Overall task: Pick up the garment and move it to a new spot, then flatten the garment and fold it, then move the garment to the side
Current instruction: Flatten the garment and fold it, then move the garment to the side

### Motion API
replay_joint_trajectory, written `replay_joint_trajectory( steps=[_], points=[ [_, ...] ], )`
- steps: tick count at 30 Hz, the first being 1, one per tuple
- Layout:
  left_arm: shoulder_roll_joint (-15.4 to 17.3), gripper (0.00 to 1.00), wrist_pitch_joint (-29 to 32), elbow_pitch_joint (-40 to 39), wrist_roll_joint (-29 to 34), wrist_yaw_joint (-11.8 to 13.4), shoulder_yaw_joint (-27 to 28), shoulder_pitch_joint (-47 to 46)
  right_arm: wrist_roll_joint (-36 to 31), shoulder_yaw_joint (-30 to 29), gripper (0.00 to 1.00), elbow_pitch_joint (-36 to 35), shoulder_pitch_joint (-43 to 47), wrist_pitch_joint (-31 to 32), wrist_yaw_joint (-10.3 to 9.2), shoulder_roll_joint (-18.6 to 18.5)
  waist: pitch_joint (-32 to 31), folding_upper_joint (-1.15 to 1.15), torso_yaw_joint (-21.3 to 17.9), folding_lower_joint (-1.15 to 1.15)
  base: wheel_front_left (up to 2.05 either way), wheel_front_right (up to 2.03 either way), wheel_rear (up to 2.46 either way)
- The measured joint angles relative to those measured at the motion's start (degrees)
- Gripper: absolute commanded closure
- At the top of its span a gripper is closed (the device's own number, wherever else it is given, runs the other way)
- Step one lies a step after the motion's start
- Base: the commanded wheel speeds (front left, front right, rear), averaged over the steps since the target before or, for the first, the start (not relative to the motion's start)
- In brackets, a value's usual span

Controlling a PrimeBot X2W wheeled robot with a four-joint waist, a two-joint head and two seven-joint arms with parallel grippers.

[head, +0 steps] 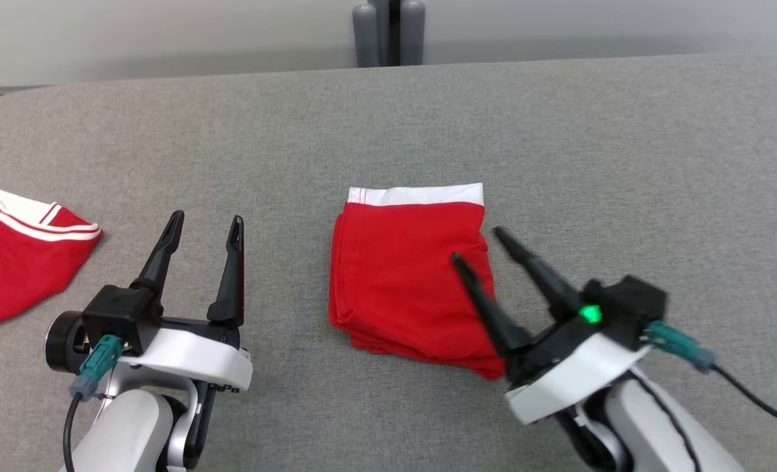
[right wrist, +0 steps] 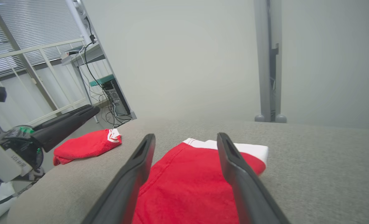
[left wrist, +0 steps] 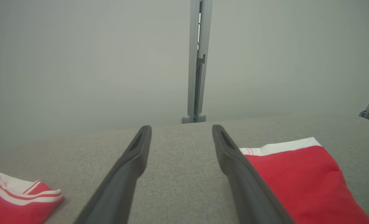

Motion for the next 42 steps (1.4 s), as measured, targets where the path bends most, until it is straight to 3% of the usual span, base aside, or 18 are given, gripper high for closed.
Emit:
replay_joint_trajectory(
  steps=[10, 17, 35, 42],
  points=[
    [1.9, 0.0, 0.9, -2.1, -0.1, 1.2, 0.6, 2.2, -7.2, -22.1, 0.0, -5.7, 7.2, 3.3, 0.0, 0.6, -3.1, 0.0, -2.1, 0.0, 0.0, 0.0, 0.0],
    [2.5, 0.0, 1.5, -3.5, 0.1, 1.7, 0.2, 3.5, -10.3, -30.2, 0.0, -6.4, 12.3, 6.1, 0.0, 0.7, -5.0, 0.0, -2.3, 0.0, 0.0, 0.0, 0.0],
    [3.1, 0.0, 2.1, -5.0, 0.0, 2.8, -0.5, 4.5, -11.2, -32.2, 0.0, -8.0, 14.3, 8.6, 0.0, 1.6, -4.8, 0.0, -1.1, 0.0, 0.0, 0.0, 0.0],
    [1.8, 0.0, 1.5, -4.6, -0.1, 2.7, -0.8, 3.1, -8.8, -28.5, 0.0, -0.6, 8.6, 9.7, 0.0, -0.1, -3.0, 0.0, 1.8, 0.0, 0.0, 0.0, 0.0]
  ],
)
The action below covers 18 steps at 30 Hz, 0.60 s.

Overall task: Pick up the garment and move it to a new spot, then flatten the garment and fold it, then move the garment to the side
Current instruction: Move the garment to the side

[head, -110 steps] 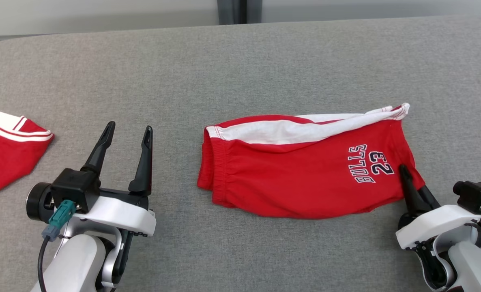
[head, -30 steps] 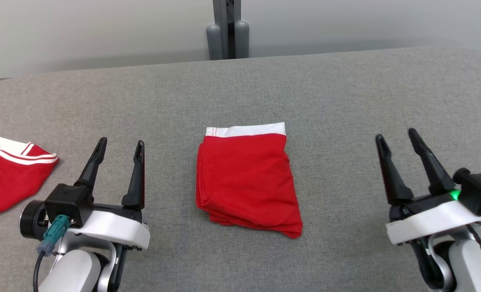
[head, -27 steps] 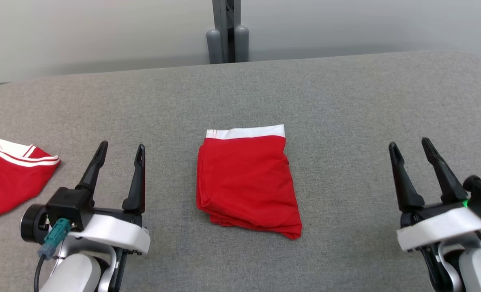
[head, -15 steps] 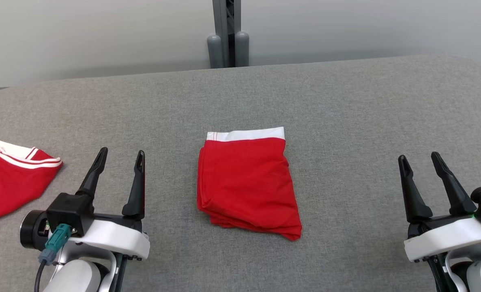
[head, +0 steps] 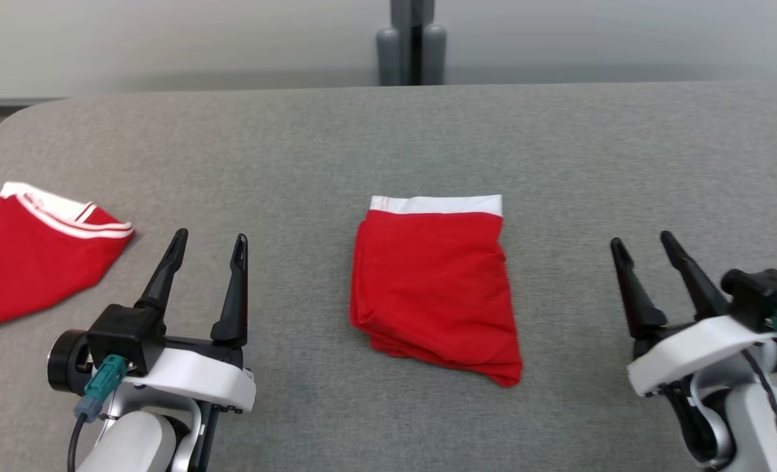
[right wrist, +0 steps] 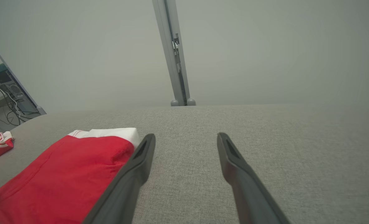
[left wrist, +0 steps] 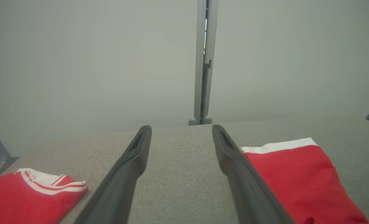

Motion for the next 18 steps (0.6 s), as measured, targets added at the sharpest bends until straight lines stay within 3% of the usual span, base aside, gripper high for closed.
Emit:
replay_joint_trajectory(
  steps=[9, 17, 18],
  points=[
    [-2.0, 0.0, -1.3, 2.2, -0.3, -1.2, -1.3, -1.4, 5.0, 11.0, 0.0, 12.9, -8.0, 0.0, 0.0, 0.0, 2.9, 0.0, 5.1, 0.0, 0.0, 0.0, 0.0],
    [-3.7, 0.0, -2.4, 4.5, -0.5, -2.0, -1.9, -2.4, 11.1, 16.4, 0.0, 25.7, -13.1, -0.1, 0.0, -0.7, 5.3, 0.0, 8.3, 0.0, 0.0, 0.0, 0.0],
    [-3.7, 0.0, -2.5, 4.7, -0.6, -2.1, -1.9, -2.5, 12.1, 16.9, 0.39, 26.5, -13.9, -0.1, 0.0, -0.7, 5.4, 0.0, 8.4, 0.0, 0.0, 0.0, 0.0]
  ],
)
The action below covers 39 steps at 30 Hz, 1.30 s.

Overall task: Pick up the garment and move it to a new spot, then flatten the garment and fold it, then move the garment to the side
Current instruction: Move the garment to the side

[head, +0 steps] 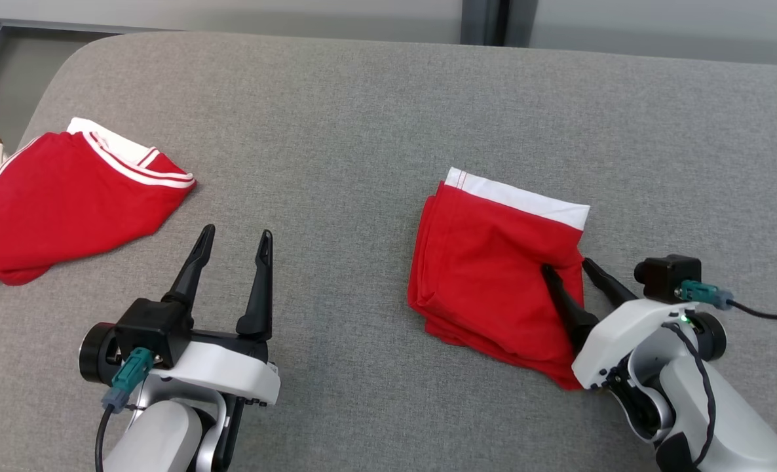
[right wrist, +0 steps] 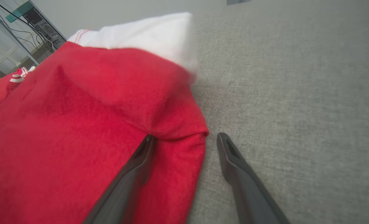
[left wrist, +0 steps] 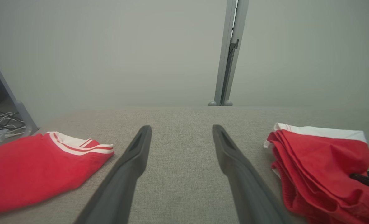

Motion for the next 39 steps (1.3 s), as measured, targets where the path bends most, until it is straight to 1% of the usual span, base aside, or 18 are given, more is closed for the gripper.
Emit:
replay_joint_trajectory(
  steps=[1, 2, 3, 11, 17, 23, 31, 35, 39],
  points=[
    [-0.1, 0.0, 0.0, 0.2, 0.0, 0.0, 0.0, 0.0, 0.5, 0.7, 0.58, 0.7, -0.7, 0.0, 0.0, -0.2, 0.1, 0.0, 0.1, 0.0, 0.0, 0.0, 0.0],
    [-0.1, 0.0, -0.1, 0.3, 0.0, -0.2, 0.0, 0.0, 1.1, 1.3, 0.92, 1.2, -1.1, -0.1, 0.0, -0.5, 0.1, 0.0, 0.1, 0.0, 0.0, 0.0, 0.0],
    [-0.2, 0.0, -0.2, 0.5, 0.0, -0.2, 0.0, -0.1, 1.8, 1.7, 1.0, 1.8, -1.5, -0.6, 0.0, -0.5, 0.2, 0.0, 0.1, 0.0, 0.0, 0.0, 0.0],
    [-0.3, 0.0, -0.6, 0.9, 0.0, -0.2, 0.1, -0.6, 4.2, 5.0, 1.0, 2.3, -3.0, -3.4, 0.01, -2.2, -0.1, 0.0, -0.9, 0.0, 0.0, 0.0, 0.0],
    [0.5, 0.0, -0.5, 0.1, 0.0, -0.1, 0.1, -0.5, 3.7, 6.5, 1.0, -1.3, -1.6, -4.5, 0.0, -5.9, -0.5, 0.0, -4.0, 0.0, 0.0, 0.0, 0.0],
    [2.0, 0.0, 0.5, -1.7, 0.4, 0.2, 0.0, -0.4, 1.9, 4.8, 1.0, -5.6, 2.6, -3.7, 0.0, -8.3, -0.6, 0.0, -9.5, 0.0, 0.0, 0.0, 0.0],
    [4.1, 0.0, 3.1, -4.4, 1.4, 0.7, -0.4, -0.9, -0.1, 0.3, 1.0, -10.4, 7.6, -1.9, 0.0, -8.9, -0.3, 0.0, -19.1, 0.0, 0.0, 0.0, 0.0],
    [5.1, 0.0, 4.5, -5.7, 2.0, 0.8, -0.9, -1.2, -1.5, -1.7, 1.0, -11.6, 8.6, -1.0, 0.0, -9.6, 0.1, 0.0, -23.5, 0.0, 0.0, 0.0, 0.0],
    [5.3, 0.0, 5.8, -6.9, 2.7, 0.6, -1.8, -2.7, -2.0, -3.6, 1.0, -11.5, 7.9, -0.5, 0.01, -11.5, 1.1, 0.0, -26.5, 0.0, 0.0, 0.0, 0.0]
  ],
)
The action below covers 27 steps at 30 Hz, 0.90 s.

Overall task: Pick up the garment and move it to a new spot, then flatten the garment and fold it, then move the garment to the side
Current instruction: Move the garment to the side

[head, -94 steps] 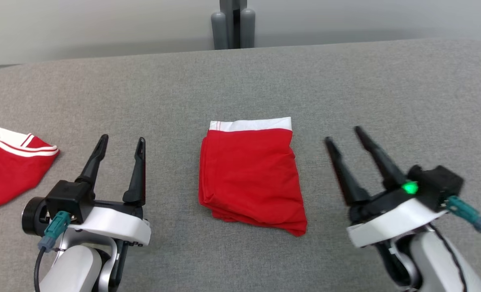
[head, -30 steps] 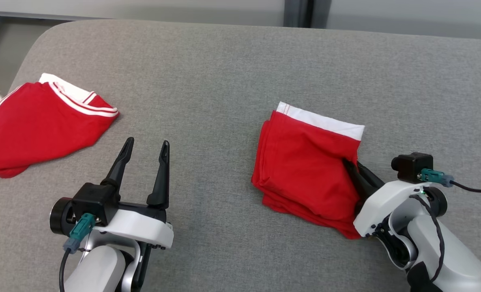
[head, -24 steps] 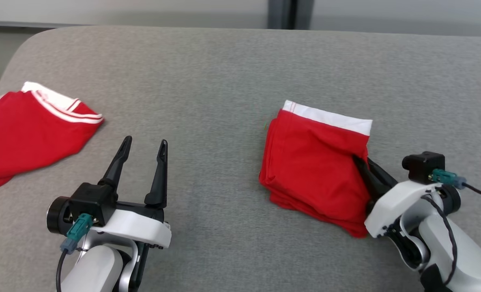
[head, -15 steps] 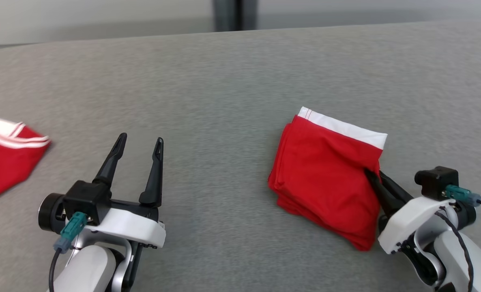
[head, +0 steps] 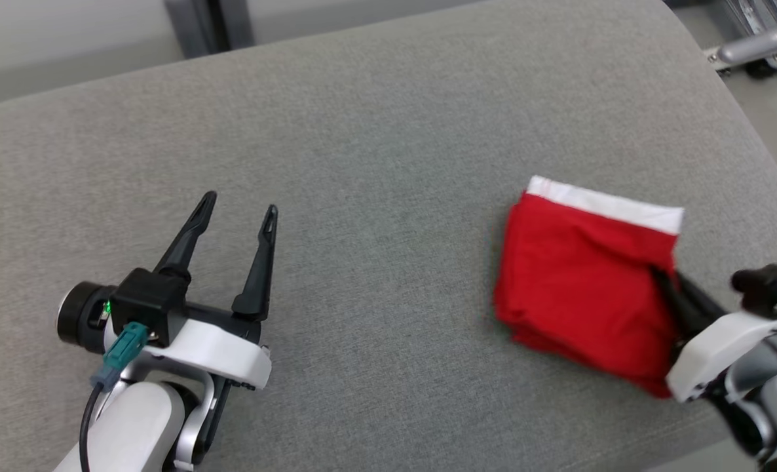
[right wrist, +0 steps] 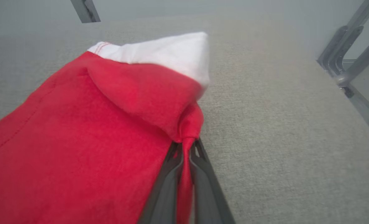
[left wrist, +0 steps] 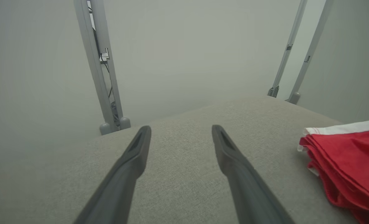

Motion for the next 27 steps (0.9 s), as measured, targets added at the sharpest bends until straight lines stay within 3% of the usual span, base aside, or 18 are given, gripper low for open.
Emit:
replay_joint_trajectory(
  steps=[11, 22, 24, 25, 27],
  points=[
    [-0.5, 0.0, 2.1, -1.6, 2.6, -2.0, -3.3, -6.4, -3.9, -0.7, 1.0, 10.0, -15.6, -1.4, 0.0, -10.0, 6.4, 0.0, 1.4, 0.0, 0.0, 0.0, 0.0],
    [-2.3, 0.0, 1.9, -0.6, 4.2, -3.8, -5.5, -11.7, -5.5, 0.8, 1.0, 25.1, -28.8, -5.2, 0.0, -15.0, 12.5, 0.0, 6.8, 0.0, 0.0, 0.0, 0.0],
    [-2.6, 0.0, 1.7, -0.1, 4.5, -4.2, -5.9, -12.4, -5.4, 0.6, 0.52, 27.5, -29.5, -6.2, 0.0, -14.7, 13.1, 0.0, 7.5, 0.0, 0.0, 0.0, 0.0],
    [-2.8, 0.0, 1.6, 0.1, 4.5, -4.3, -6.0, -12.6, -5.4, 0.5, 0.0, 28.4, -29.9, -6.9, 0.0, -14.5, 13.3, 0.0, 7.7, 0.0, 0.0, 0.0, 0.0],
    [-3.1, 0.0, 1.4, 0.8, 4.5, -4.3, -6.2, -12.8, -5.4, 0.2, 0.0, 30.3, -30.7, -8.0, 0.0, -14.2, 13.2, 0.0, 7.9, 0.0, 0.0, 0.0, 0.0]
  ],
)
